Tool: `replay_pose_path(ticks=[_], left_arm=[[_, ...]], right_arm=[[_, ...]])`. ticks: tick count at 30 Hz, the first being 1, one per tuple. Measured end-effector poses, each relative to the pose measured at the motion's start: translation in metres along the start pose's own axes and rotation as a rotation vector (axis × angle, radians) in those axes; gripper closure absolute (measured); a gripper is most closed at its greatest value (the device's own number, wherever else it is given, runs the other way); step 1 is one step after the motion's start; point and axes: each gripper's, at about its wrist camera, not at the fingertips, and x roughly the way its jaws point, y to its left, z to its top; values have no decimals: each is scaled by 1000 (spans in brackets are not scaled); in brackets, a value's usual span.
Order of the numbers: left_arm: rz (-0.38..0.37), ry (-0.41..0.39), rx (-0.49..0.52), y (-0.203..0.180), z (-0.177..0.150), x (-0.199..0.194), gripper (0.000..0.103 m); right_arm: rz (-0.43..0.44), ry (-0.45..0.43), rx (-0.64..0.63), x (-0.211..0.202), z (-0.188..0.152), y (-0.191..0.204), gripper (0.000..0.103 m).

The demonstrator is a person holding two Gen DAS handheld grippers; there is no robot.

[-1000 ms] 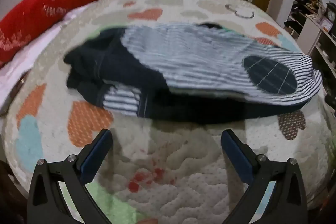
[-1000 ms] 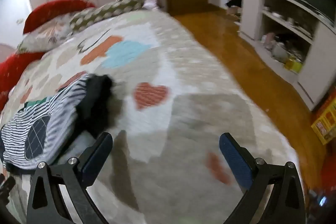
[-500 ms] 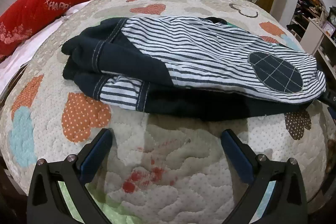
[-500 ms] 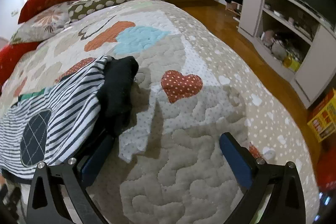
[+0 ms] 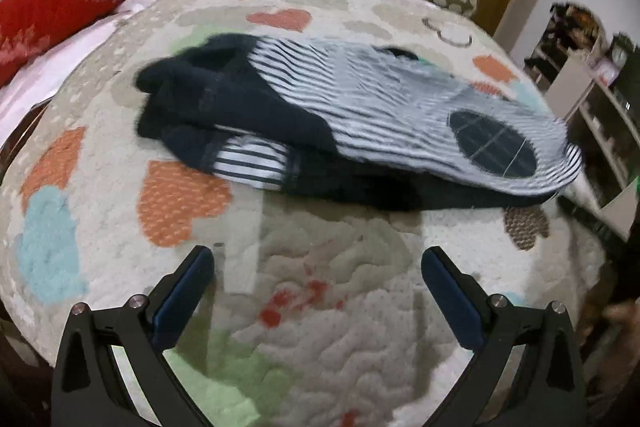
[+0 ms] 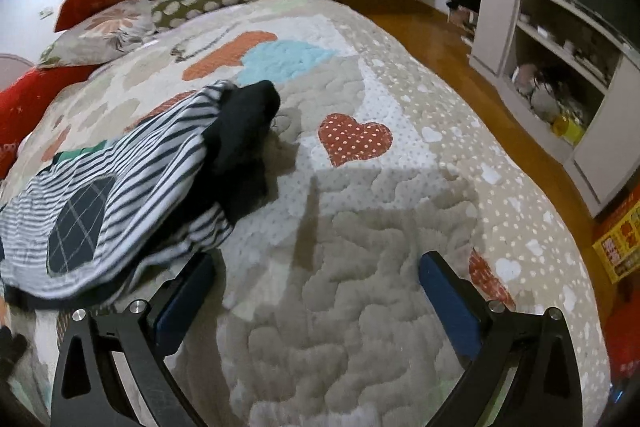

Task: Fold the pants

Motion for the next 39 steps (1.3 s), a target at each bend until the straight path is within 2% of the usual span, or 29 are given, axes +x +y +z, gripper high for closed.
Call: replay_pose_path(ticks=[4,6,7,8,9,10,12,16,18,21,25,28,30,31,32,33,34,36,39], left_arm=[[-24,-50,-58,21,12,-27,1],[-57,-59,-100,32,21,-35,7],[-90,-46,-127,38,28,-35,10],[-115,-28,-145,41,33,-32,19],[-141,-5,-162,44,38,-28,27],[-173,23,-180,46,43,-23,29],[-226,69,-209,47,53,-10,29],[-254,124,-225,39,66,12,32],[-262,153,-230,36,70,20,40],[-271,203,-251,33,71,32,47],[-287,213,-288,36,70,35,48],[-303,245,-328,38,74,43,47],[-305,232,-311,35,82,45,49],[-292,225,-299,34,84,45,56],[-272,217,-291,32,87,44,77],[-257,209,-286,31,89,44,87],[-266,205,-291,33,91,44,87],[-277,195,-307,37,92,42,94],[-304,177,-342,43,93,37,95]], right_arm=[[-3,-38,-11,-12,-10,2,1],[17,-47,10,-24,-13,-2,8],[42,-52,30,-31,-12,-4,17],[99,-62,60,-39,-11,-9,26],[153,-67,75,-46,-9,-11,30],[222,-71,82,-52,-6,-12,35],[341,-66,71,-60,1,-6,36],[641,7,81,-56,11,13,38],[732,59,88,-48,13,26,40],[852,151,112,-34,14,42,43],[1015,258,173,-21,8,56,45],[1058,309,203,-15,3,66,45],[1071,334,215,-12,2,72,45],[1077,344,223,-10,1,74,45],[1087,352,231,-9,-1,75,45],[1101,363,244,-9,-2,77,45],[1108,373,253,-8,-3,78,45],[1112,387,249,-7,-3,83,44],[1129,420,246,-3,-4,92,44]])
